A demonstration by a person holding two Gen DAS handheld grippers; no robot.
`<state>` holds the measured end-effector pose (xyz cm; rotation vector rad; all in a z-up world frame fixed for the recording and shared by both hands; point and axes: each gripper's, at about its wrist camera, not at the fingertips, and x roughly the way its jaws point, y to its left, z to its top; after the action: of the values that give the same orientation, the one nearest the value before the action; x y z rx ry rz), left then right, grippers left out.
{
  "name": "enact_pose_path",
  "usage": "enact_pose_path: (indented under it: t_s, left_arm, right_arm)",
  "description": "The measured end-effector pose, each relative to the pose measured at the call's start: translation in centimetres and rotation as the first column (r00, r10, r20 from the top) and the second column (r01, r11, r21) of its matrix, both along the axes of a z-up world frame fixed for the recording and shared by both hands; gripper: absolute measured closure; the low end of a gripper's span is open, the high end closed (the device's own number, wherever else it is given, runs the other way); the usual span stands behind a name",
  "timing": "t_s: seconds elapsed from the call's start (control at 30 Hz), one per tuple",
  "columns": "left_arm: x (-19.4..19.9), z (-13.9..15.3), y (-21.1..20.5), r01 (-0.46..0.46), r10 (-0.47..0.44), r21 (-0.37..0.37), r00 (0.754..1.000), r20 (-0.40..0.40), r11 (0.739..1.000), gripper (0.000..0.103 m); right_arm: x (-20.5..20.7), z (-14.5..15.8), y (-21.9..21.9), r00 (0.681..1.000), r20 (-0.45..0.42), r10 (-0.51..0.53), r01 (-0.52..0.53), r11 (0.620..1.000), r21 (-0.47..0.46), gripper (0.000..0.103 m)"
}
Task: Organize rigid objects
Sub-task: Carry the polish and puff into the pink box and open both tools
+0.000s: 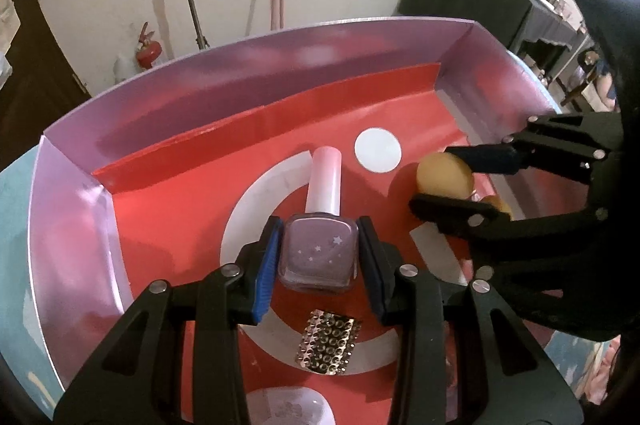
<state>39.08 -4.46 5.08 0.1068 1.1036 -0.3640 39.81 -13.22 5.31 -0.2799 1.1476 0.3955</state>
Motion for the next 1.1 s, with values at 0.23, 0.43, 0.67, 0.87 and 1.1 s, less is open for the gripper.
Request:
enact_pose_path:
  t_s: [0.23, 0.43, 0.67, 0.87, 1.1]
  left_arm:
    - [-0.2, -0.1, -0.1, 0.006, -0.006, 0.008, 1.000, -0.003, 1.000, 0.068]
    - [-0.1, -0.1, -0.1, 0.000, 0.000, -0.001, 1.000, -0.008, 1.000, 0.068]
    - [-0.1, 0.0, 0.0, 0.002, -0.002, -0.015, 1.000, -0.005, 1.000, 0.068]
    - [-0.2, 0.1, 0.4, 0.004, -0.004, -0.020, 1.000, 0.001, 1.000, 0.067]
    - [-0.7, 1.2, 0.8, -0.022, 0.023, -0.045, 0.999, 0.040, 0.999, 0.048]
  right_arm:
    - [-0.3, -0.2, 0.4, 1.000, -0.002, 0.027, -0.027, 0.999, -0.019, 0.063]
    - [-0.7, -0.3, 0.9, 0.999, 0.006, 0.035, -0.035, 0.999, -0.034, 0.063]
    - [-0.7, -0.3, 1.0, 0.999, 0.005, 0.036, -0.035, 0.999, -0.034, 0.062]
    - [-0.9, 0.1, 1.1, 0.999, 0.004, 0.035, -0.035, 0.999, -0.030, 0.062]
    - [-0.7, 0.1, 0.6, 1.000, 0.008, 0.024, -0.024, 0.999, -0.035, 0.059]
